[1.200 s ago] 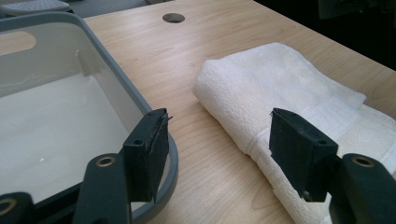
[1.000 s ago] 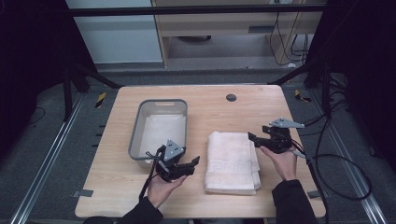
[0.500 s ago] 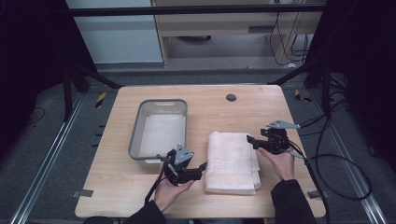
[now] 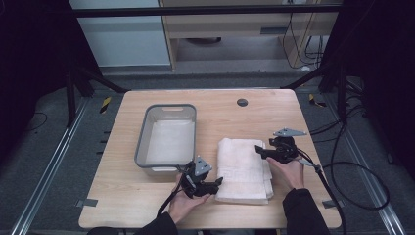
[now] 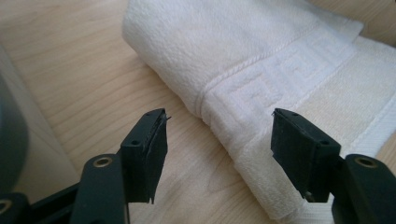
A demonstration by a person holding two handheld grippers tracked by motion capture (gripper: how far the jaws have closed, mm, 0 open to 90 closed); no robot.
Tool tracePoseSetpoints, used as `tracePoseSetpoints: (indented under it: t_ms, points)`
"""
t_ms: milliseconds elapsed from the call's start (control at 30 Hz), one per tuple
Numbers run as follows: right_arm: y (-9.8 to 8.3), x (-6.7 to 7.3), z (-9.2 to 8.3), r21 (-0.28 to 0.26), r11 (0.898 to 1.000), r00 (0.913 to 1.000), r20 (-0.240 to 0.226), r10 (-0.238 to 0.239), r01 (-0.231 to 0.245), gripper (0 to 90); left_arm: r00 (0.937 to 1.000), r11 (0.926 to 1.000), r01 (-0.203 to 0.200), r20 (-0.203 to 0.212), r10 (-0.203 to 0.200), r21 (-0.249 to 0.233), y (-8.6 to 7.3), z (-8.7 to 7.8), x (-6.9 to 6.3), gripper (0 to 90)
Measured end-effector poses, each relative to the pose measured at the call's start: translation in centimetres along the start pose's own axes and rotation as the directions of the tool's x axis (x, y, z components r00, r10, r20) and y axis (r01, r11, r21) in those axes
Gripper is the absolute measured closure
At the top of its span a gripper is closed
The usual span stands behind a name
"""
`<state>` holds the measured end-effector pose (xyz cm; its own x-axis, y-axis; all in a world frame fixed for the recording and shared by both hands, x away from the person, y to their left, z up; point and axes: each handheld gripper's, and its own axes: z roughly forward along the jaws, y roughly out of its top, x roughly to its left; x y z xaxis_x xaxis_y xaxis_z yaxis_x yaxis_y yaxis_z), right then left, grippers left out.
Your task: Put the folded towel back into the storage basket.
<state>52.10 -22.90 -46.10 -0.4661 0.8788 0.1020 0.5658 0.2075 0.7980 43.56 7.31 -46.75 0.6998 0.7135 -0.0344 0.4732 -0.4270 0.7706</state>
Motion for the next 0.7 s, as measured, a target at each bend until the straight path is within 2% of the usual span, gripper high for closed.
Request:
tracePoseSetpoints:
  t_ms: [500,700]
  points:
    - [-0.9,0.1,1.6,0.063,0.998,0.9999,-0.012,0.008,-0.008,32.3,0.9997,0.999,-0.008,0.025,0.007,0.045,-0.6,1.9,-0.7,32.1]
    - [-1.3,0.0,1.9,0.071,0.997,0.9997,-0.016,0.021,-0.019,32.2,0.9994,0.9987,0.005,0.034,-0.007,0.051,-0.7,2.3,-0.5,31.9]
